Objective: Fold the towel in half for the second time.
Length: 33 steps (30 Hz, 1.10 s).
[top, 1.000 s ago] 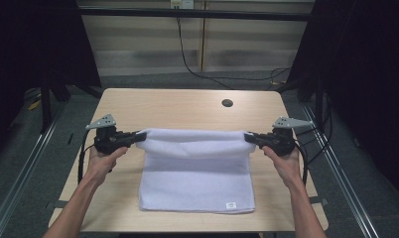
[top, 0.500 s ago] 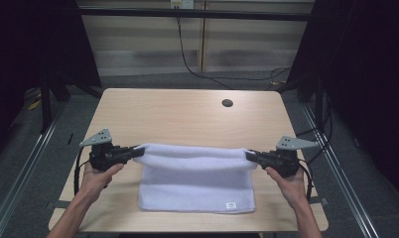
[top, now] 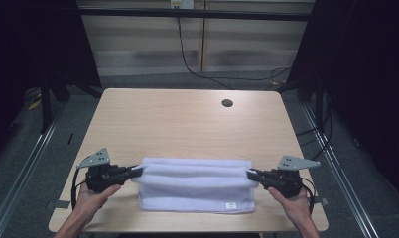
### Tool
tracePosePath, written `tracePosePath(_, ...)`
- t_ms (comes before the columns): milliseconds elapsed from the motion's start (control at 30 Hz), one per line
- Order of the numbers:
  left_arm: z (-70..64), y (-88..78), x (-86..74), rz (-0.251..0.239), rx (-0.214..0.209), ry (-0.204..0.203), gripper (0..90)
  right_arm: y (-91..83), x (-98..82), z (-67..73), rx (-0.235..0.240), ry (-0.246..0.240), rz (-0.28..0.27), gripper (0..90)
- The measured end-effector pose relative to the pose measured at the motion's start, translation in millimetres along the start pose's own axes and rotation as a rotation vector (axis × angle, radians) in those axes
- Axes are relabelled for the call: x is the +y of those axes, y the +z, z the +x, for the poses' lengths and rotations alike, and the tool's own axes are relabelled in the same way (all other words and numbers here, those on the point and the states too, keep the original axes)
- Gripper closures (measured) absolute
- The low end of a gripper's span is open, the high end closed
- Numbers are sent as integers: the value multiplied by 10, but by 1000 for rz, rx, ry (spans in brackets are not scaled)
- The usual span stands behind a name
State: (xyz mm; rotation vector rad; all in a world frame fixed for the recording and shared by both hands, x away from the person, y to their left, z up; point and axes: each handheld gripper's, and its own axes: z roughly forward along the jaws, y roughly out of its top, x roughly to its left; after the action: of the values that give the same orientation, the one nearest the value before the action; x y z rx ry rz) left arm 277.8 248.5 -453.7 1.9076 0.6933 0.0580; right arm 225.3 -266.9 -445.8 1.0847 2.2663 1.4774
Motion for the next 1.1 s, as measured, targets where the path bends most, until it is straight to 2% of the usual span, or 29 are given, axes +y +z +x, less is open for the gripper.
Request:
tracePosePath(67,-29,0,-93,26,-5,-3,828,5,-100,65,-6,-10,41,818)
tracePosePath(133,-49,7,-199,53,-11,-10,823,7,-193,116,10,-11,78,815)
tracePosePath(333,-129,-7,-383,101,-36,-14,795,-37,-427,226,18,10,135,770)
tracePosePath(433,-182,-51,-455,113,-64,-19,735,-121,-508,271,16,21,134,715)
tracePosePath(500,-216,-96,-471,98,-86,-19,696,-184,-553,303,25,41,130,666)
tracePosePath(667,-264,-169,-411,57,-87,-26,563,-289,-564,370,18,56,87,584)
tracePosePath(767,-194,-155,-296,36,-52,-36,477,-304,-481,333,15,69,37,546)
tracePosePath(833,-101,-130,-187,18,-4,-42,446,-287,-382,266,-17,71,11,520)
tracePosePath(867,-37,-125,-139,22,7,-45,425,-275,-335,222,-35,76,-2,506)
tracePosePath(900,27,-126,-99,14,39,-51,415,-256,-285,168,-49,85,-11,495)
tracePosePath(967,181,-149,-46,-10,79,-84,387,-219,-194,75,-85,92,-21,457)
tracePosePath(1033,329,-191,-35,-32,146,-103,372,-182,-100,-34,-105,96,-29,433)
tracePosePath(1067,386,-210,-44,-45,155,-126,363,-169,-55,-85,-142,94,-40,412)
tracePosePath(1100,464,-231,-67,-45,198,-141,358,-166,-39,-120,-160,101,-57,396)
